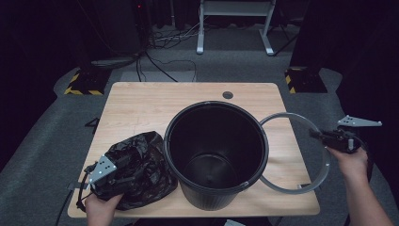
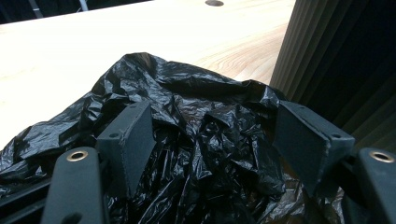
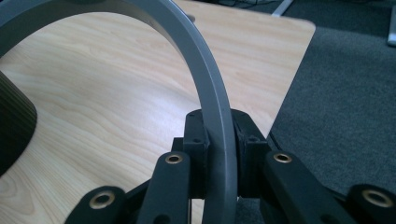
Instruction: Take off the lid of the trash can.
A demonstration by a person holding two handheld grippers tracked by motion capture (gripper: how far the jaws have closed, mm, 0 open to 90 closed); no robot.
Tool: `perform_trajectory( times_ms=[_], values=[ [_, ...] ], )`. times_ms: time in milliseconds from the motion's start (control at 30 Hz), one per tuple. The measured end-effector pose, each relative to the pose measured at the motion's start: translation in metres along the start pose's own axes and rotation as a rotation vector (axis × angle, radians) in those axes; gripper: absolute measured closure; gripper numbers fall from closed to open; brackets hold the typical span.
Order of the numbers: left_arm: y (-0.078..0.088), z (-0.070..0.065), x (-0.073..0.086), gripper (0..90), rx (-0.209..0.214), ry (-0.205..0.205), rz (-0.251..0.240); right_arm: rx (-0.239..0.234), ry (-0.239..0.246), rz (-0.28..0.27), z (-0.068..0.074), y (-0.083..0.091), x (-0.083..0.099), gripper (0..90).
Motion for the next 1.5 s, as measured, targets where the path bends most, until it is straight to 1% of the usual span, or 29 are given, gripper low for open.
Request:
perform_trajectory(
  times_ms=[167,200,267,433,533,567,600,767,833,867,900,967,1000,1067,1133,1200,1267,1333,1400,1500],
  values=[
    [-0.001,0.001,0.001,28.9,-0.002,0.001,0.007,-0.007,-0.024,0.025,-0.003,-0.013,0.018,78.2],
    [-0.001,0.001,0.002,29.0,-0.002,0.004,0.009,-0.004,-0.026,0.031,-0.004,-0.016,0.021,78.3],
    [-0.001,0.001,0.002,29.0,-0.007,-0.007,0.016,0.001,-0.029,0.047,-0.005,-0.021,0.027,78.2],
    [-0.001,0.002,0.003,29.0,-0.010,-0.006,0.018,0.017,-0.035,0.078,-0.011,-0.032,0.041,78.0],
    [-0.002,0.003,0.004,29.0,-0.011,-0.005,0.023,0.018,-0.042,0.098,-0.012,-0.038,0.049,77.8],
    [-0.002,0.003,0.004,29.0,-0.013,-0.005,0.025,0.023,-0.038,0.103,-0.013,-0.040,0.051,77.7],
    [-0.002,0.003,0.005,29.0,-0.014,0.003,0.024,0.025,-0.040,0.107,-0.013,-0.042,0.054,77.5],
    [-0.002,0.005,0.006,29.2,-0.021,0.001,0.032,0.048,-0.048,0.125,-0.017,-0.046,0.062,76.7],
    [-0.002,0.004,0.006,29.2,-0.019,0.008,0.033,0.068,-0.042,0.134,-0.018,-0.047,0.065,75.5],
    [-0.002,0.004,0.006,29.2,-0.019,0.009,0.034,0.064,-0.044,0.136,-0.018,-0.047,0.066,74.6],
    [-0.002,0.004,0.006,29.2,-0.018,0.004,0.034,0.060,-0.046,0.134,-0.018,-0.048,0.067,70.9],
    [-0.002,0.005,0.006,29.2,-0.017,0.005,0.034,0.072,-0.031,0.112,-0.019,-0.048,0.068,60.0],
    [-0.002,0.005,0.007,29.2,-0.017,0.006,0.035,0.073,-0.039,0.110,-0.020,-0.048,0.069,56.0],
    [-0.002,0.005,0.007,29.1,-0.017,0.012,0.034,0.065,-0.055,0.092,-0.021,-0.047,0.068,46.8],
    [-0.002,0.006,0.007,28.9,-0.016,0.011,0.033,0.045,-0.055,0.052,-0.021,-0.045,0.066,40.8],
    [-0.002,0.007,0.008,28.5,-0.015,0.007,0.033,0.019,-0.059,0.013,-0.020,-0.041,0.063,38.5],
    [-0.002,0.008,0.008,27.3,-0.017,0.007,0.035,0.006,-0.057,-0.009,-0.017,-0.037,0.060,36.2],
    [-0.002,0.009,0.008,25.6,-0.017,0.009,0.038,-0.007,-0.052,-0.026,-0.013,-0.032,0.057,35.3],
    [-0.003,0.010,0.009,24.0,-0.028,-0.005,0.049,-0.018,-0.038,-0.037,-0.007,-0.026,0.053,34.1],
    [-0.004,0.012,0.010,22.2,-0.038,-0.012,0.064,-0.031,-0.019,-0.046,-0.001,-0.020,0.051,33.5]
  ],
)
Point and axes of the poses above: each handheld gripper's, and its own axes: y roughly backward along the jaws, x roughly out of its underside, z roughly to its left, the point moved 5 cm from there along -y, roughly forward along the jaws, and after that the axes turned 13 degrees about -y, right-handed, at the moved point
